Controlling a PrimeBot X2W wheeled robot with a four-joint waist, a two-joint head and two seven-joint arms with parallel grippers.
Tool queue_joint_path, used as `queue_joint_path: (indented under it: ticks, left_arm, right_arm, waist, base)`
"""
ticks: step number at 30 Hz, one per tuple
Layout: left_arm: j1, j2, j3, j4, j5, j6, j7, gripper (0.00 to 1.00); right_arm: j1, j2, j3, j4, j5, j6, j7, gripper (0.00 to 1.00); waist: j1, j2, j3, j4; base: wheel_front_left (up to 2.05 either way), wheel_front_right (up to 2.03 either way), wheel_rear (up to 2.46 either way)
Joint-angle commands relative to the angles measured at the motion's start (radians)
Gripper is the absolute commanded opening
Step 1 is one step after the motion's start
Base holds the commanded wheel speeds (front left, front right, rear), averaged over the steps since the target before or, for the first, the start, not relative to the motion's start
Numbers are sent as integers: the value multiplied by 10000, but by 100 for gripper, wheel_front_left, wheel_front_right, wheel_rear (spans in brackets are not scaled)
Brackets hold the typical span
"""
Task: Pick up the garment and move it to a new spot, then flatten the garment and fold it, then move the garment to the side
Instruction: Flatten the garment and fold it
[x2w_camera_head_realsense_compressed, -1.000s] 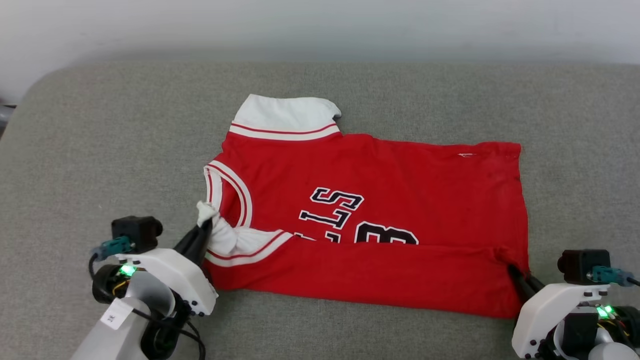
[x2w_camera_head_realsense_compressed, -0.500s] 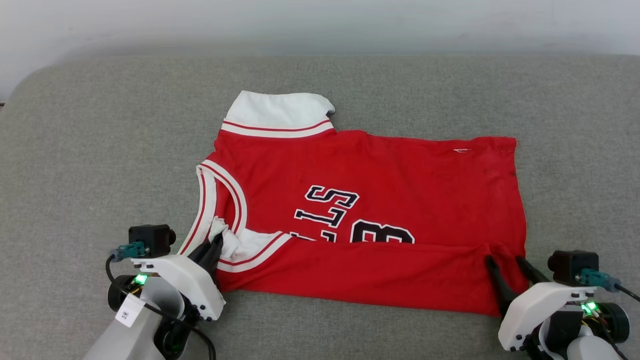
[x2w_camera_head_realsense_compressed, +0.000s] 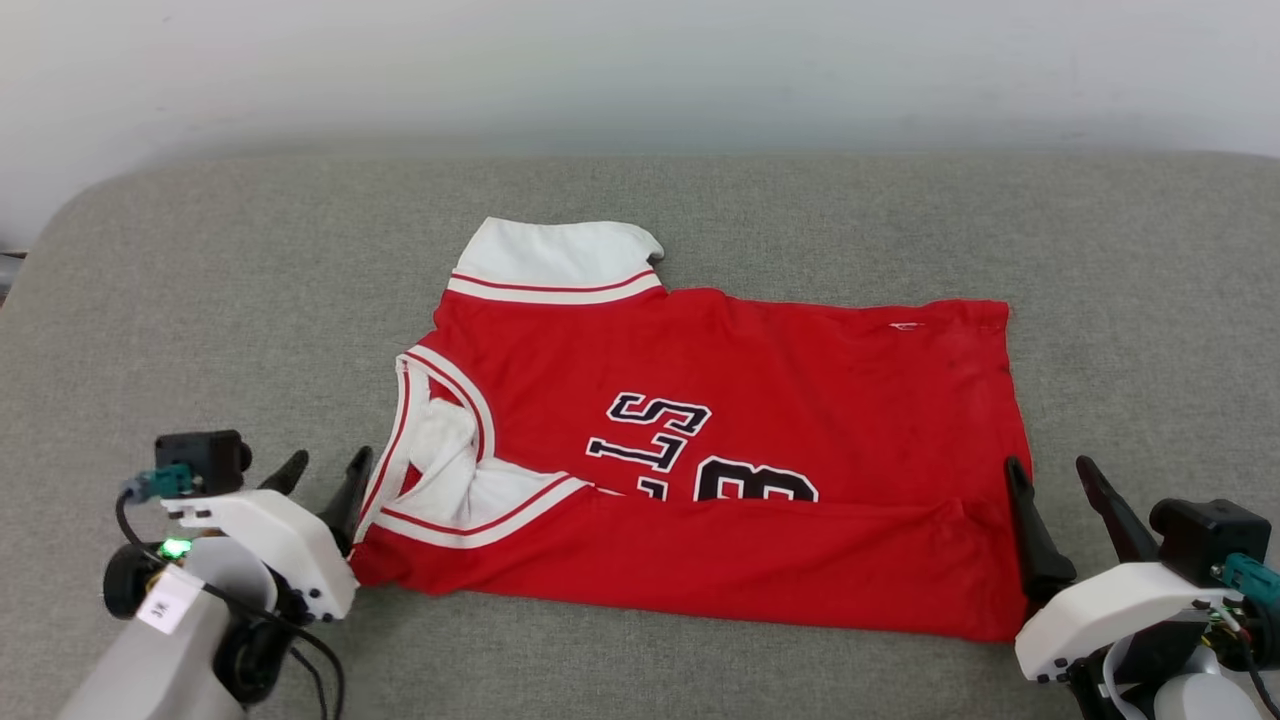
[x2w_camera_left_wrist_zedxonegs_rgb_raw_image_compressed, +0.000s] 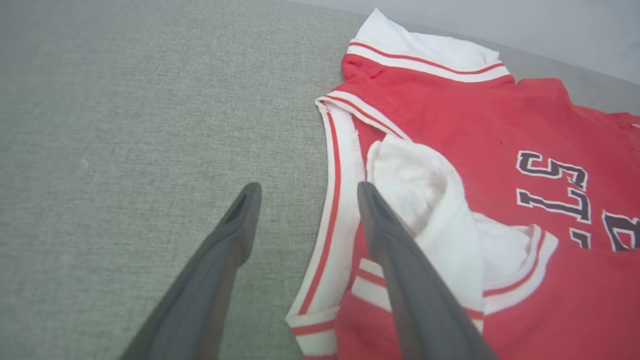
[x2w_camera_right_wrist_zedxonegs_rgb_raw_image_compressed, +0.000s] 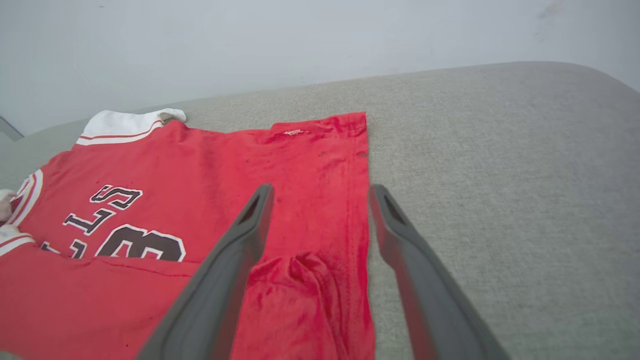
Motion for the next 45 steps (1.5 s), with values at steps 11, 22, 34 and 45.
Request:
queue_joint_path:
  ticks: [11, 22, 34, 45]
  left_arm:
    - [680, 1730, -472, -2751, -922, -110, 3909, 100]
    - [1348, 2281, -490, -3730, -1417, 858, 5472, 100]
    - [1614, 1370, -951, -2929, -2330, 579, 6460, 0]
    - [1370, 2089, -281, -3790, -1889, 707, 5341, 0]
  right_arm:
    - [477, 143, -6, -1189, -41, -11, 583, 100]
    - [85, 148, 226, -1152, 344, -11, 605, 100]
    - [-143, 146, -28, -994, 611, -10, 691, 100]
    - [141, -508, -411, -1320, 1186, -10, 4439, 100]
  waist:
    - [0, 0, 27, -79]
    - [0, 0, 857, -491]
    - [0, 0, 1097, -638]
    - [0, 0, 829, -469]
  base:
    - [0, 0, 0]
    - [0, 0, 0]
    - [0, 0, 0]
    - [0, 0, 0]
